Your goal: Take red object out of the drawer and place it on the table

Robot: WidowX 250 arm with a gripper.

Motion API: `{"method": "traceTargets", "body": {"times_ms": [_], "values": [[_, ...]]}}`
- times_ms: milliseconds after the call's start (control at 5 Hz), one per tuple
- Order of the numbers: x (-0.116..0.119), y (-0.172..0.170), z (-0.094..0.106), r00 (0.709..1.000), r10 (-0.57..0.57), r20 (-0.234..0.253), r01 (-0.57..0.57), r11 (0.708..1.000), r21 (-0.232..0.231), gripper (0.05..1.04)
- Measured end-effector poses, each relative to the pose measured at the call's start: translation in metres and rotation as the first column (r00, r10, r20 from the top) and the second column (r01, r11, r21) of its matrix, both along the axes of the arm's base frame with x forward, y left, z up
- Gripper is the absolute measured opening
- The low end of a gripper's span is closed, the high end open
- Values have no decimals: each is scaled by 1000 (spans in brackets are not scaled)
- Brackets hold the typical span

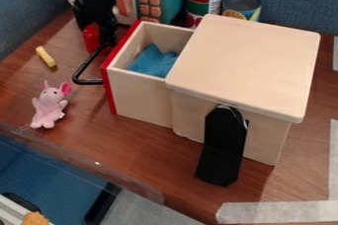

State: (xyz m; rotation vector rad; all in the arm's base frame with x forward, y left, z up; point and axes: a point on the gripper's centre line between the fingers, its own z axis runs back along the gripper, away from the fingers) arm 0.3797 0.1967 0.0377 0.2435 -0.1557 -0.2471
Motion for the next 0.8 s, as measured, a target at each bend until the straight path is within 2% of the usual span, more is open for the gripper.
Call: {"method": "traceTargets", "body": {"times_ms": [200,400,600,800], "values": [[3,-7,35,997,-20,72,20,1000,-9,1001],[3,-22,52,996,-54,70,61,993,-103,1001],[-3,-22,76,997,-43,67,55,980,-191,1001],[-7,-23,96,1000,-22,1,22,984,-174,1001]]}}
